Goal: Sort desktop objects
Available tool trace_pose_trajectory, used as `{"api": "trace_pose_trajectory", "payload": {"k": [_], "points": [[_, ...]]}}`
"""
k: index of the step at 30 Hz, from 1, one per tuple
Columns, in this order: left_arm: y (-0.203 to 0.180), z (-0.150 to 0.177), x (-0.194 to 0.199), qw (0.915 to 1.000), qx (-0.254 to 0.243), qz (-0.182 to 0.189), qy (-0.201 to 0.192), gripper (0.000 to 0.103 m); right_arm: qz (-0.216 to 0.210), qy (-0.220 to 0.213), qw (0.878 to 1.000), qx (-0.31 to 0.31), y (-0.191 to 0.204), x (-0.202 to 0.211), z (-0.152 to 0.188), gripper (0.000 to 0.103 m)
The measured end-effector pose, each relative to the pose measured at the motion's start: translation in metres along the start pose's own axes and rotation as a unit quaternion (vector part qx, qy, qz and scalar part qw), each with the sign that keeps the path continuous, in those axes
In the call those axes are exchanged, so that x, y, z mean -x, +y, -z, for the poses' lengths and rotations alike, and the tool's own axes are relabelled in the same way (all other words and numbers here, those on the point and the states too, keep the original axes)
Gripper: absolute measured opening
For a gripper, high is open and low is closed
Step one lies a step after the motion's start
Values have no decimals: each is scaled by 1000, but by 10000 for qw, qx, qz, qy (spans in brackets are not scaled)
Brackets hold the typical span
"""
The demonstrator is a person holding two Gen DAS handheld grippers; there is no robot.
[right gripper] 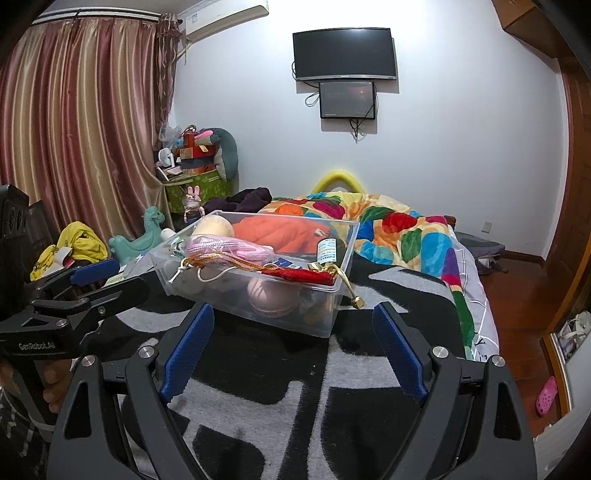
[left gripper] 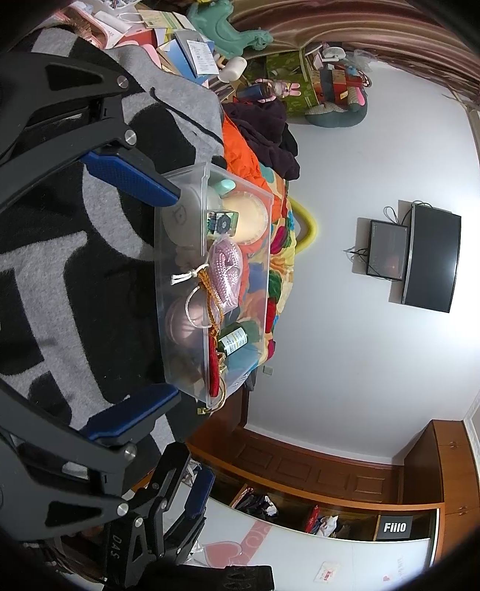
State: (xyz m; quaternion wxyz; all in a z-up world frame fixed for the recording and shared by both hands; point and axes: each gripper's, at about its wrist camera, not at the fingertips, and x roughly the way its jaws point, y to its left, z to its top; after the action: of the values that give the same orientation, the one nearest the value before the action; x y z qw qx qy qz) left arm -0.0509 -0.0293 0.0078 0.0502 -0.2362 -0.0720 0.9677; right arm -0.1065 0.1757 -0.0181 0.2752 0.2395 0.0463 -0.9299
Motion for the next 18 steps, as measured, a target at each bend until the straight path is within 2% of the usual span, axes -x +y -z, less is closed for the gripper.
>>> {"api": "trace_pose_trajectory", "payload": {"k": [7,18], "points": [[2,1,3,9991,111,-279,-292,98,-20,-9,10000,-34,0,0,0,87],[4,0,0,9997,174,101,-117,98,-120,8,9999,-71,1,-1,1,87]]}}
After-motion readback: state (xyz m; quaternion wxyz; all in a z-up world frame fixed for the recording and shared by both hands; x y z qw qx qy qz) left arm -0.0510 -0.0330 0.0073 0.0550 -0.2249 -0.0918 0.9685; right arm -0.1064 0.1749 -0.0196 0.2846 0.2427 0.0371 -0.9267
